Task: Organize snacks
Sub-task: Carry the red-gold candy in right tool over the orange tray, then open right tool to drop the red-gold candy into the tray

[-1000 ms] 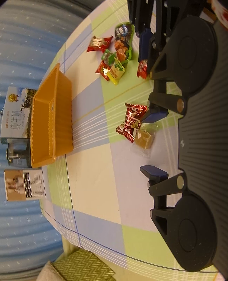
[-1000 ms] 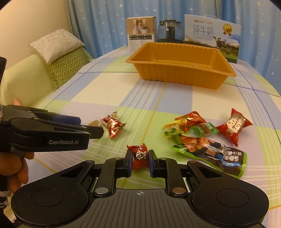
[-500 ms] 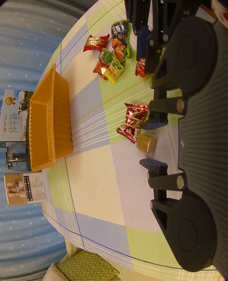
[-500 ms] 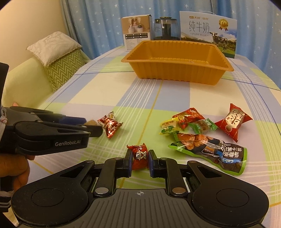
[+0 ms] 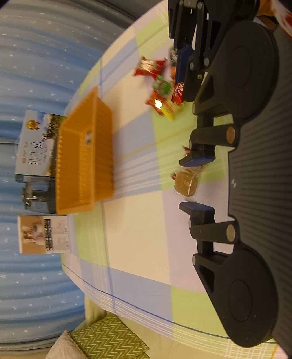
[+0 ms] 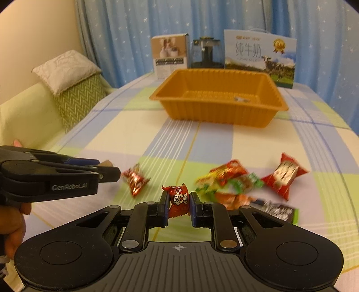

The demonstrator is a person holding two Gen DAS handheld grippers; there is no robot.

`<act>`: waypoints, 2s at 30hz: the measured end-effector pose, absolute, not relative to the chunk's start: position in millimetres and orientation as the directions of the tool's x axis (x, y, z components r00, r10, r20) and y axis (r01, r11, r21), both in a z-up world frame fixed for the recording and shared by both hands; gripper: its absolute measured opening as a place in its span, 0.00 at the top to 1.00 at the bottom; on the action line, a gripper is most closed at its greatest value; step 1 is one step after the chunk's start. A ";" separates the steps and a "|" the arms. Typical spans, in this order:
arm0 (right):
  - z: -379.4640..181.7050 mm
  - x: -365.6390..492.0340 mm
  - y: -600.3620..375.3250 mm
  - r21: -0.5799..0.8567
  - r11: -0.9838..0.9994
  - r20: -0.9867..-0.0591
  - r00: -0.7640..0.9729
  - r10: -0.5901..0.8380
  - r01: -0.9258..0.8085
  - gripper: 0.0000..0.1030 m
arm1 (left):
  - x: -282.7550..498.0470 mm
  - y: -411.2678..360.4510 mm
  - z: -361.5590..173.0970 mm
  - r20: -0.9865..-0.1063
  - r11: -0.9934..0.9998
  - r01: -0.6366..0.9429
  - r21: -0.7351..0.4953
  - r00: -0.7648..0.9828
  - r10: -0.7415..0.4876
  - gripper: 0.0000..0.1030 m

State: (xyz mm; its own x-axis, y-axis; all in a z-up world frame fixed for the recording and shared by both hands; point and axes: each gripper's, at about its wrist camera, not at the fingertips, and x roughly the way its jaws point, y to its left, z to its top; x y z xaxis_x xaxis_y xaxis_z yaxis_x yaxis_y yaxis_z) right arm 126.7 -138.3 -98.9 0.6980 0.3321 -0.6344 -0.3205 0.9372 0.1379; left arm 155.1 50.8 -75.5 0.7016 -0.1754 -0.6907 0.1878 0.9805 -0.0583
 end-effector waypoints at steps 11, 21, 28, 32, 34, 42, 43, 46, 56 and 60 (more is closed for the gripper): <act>-55.8 163.7 -174.5 0.133 0.958 -0.578 0.765 0.283 -0.254 0.82 | 188.2 26.5 -33.1 -0.625 0.972 0.219 -0.090 0.747 -0.226 0.70; -20.6 218.8 -191.8 0.111 0.964 -0.516 0.815 0.264 -0.242 0.82 | 245.3 -0.8 -12.0 -0.589 0.962 0.260 -0.090 0.765 -0.261 0.70; -21.4 262.2 -196.7 0.152 0.960 -0.511 0.813 0.280 -0.235 0.82 | 282.7 -6.5 -14.7 -0.585 0.962 0.265 -0.070 0.770 -0.255 0.70; -26.5 286.8 -196.7 0.169 0.960 -0.515 0.810 0.280 -0.225 0.82 | 303.0 -0.9 -19.8 -0.593 0.966 0.244 -0.089 0.766 -0.248 0.70; -30.0 297.4 -196.6 0.178 0.959 -0.518 0.808 0.281 -0.220 0.82 | 311.3 1.2 -21.7 -0.593 0.968 0.235 -0.092 0.768 -0.243 0.70; -42.0 325.2 -196.0 0.218 0.956 -0.539 0.793 0.285 -0.196 0.82 | 339.0 6.6 -29.4 -0.586 0.966 0.234 -0.112 0.769 -0.254 0.70; -42.5 327.8 -195.5 0.217 0.956 -0.540 0.793 0.284 -0.195 0.82 | 341.2 7.5 -30.4 -0.586 0.965 0.233 -0.120 0.768 -0.258 0.70; -45.1 333.0 -194.8 0.220 0.957 -0.542 0.792 0.280 -0.188 0.82 | 347.6 6.9 -32.2 -0.587 0.963 0.234 -0.131 0.765 -0.265 0.70; -52.0 339.0 -196.8 0.224 0.959 -0.555 0.786 0.272 -0.173 0.82 | 354.1 9.8 -36.7 -0.599 0.972 0.211 -0.108 0.766 -0.233 0.62; -50.8 338.1 -194.6 0.233 0.955 -0.550 0.785 0.285 -0.184 0.82 | 352.8 15.8 -34.9 -0.605 0.979 0.181 -0.092 0.771 -0.199 0.62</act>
State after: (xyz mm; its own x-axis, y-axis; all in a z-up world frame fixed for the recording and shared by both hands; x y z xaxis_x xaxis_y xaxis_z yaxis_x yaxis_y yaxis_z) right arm 338.1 -194.6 -50.8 0.7848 0.2851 -0.5503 -0.1837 0.9550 0.2328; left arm 352.8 15.8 -34.9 0.7705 -0.1994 -0.6055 0.1810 0.9792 -0.0921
